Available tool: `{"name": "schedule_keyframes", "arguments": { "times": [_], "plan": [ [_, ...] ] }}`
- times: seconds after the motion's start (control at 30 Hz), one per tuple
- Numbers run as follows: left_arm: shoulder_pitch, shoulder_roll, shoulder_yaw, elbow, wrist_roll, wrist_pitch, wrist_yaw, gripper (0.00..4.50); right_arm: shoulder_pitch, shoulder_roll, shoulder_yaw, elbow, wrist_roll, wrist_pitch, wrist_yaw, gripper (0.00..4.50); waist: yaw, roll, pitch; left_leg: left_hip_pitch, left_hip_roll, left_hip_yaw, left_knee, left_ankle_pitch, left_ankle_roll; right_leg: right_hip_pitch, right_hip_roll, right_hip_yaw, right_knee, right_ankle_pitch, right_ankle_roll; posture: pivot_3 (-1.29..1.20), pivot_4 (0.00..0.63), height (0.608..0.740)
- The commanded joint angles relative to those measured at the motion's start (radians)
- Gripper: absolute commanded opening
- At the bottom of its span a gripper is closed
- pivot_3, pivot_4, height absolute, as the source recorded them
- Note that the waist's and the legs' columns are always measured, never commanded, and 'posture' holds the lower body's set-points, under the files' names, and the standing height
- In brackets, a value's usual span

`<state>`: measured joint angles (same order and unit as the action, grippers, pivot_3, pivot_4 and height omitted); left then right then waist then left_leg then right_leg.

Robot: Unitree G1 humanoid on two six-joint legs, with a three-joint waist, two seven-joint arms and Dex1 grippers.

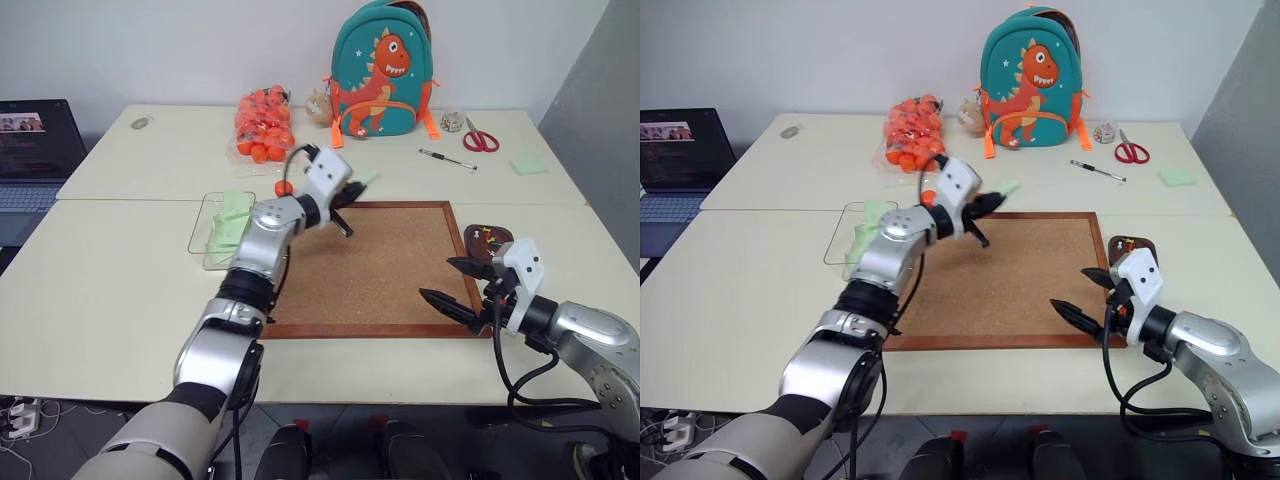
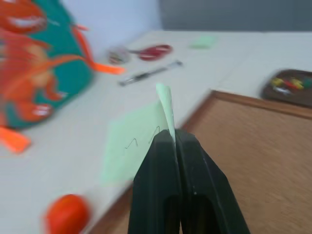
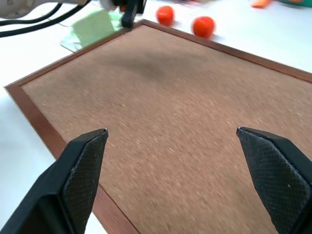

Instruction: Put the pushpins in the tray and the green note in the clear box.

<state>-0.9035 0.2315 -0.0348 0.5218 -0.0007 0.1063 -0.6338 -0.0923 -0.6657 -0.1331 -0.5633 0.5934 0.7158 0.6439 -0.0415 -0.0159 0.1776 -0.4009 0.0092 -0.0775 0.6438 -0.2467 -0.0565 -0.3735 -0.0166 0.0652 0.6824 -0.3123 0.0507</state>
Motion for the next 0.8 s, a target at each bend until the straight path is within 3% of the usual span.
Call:
{"name": "schedule_keyframes", "arguments": {
  "times": [0.03, 0.17, 0.3, 0.6, 0.8],
  "plan": [
    [0.100, 0.076, 0.091, -0.309, 0.000, 0.165, 0.120, 0.00, -0.055, -0.002, 0.033, -0.001, 0.011, -0.005, 0.025, 4.50, 0.002, 0.000, 0.000, 0.000, 0.000, 0.000, 0.000, 0.000, 0.000, 0.000, 0.000, 0.000, 0.000, 0.000, 0.000, 0.00, 0.150, 0.740],
    [0.227, 0.118, 0.150, -0.545, 0.000, 0.341, 0.202, 0.00, -0.105, -0.009, 0.072, 0.034, 0.005, -0.016, 0.067, 4.50, 0.009, 0.000, 0.000, 0.000, 0.000, -0.001, 0.001, 0.000, 0.000, 0.001, -0.001, -0.001, 0.000, 0.000, 0.000, 0.00, 0.150, 0.740],
    [0.311, 0.140, 0.209, -0.645, 0.014, 0.457, 0.289, 0.00, -0.178, -0.003, 0.109, 0.069, 0.016, -0.015, 0.109, 4.50, 0.018, -0.002, 0.001, 0.000, 0.001, -0.002, 0.002, 0.000, 0.000, 0.002, -0.003, -0.002, 0.000, 0.000, 0.000, 0.00, 0.150, 0.740],
    [0.363, 0.161, 0.233, -0.576, 0.007, 0.508, 0.365, 0.00, -0.406, 0.052, 0.196, 0.185, 0.005, -0.026, 0.178, 4.50, 0.012, -0.003, 0.002, 0.000, 0.000, -0.003, 0.001, 0.000, 0.000, 0.001, -0.001, -0.004, 0.000, 0.000, 0.000, 0.00, 0.150, 0.740],
    [0.346, 0.142, 0.240, -0.521, -0.035, 0.534, 0.378, 0.00, -0.468, 0.083, 0.225, 0.216, -0.014, -0.038, 0.190, 4.50, 0.013, -0.003, 0.002, 0.000, 0.001, -0.002, 0.001, 0.000, 0.000, 0.001, -0.003, -0.004, 0.000, 0.000, 0.000, 0.00, 0.150, 0.740]
  ]
}}
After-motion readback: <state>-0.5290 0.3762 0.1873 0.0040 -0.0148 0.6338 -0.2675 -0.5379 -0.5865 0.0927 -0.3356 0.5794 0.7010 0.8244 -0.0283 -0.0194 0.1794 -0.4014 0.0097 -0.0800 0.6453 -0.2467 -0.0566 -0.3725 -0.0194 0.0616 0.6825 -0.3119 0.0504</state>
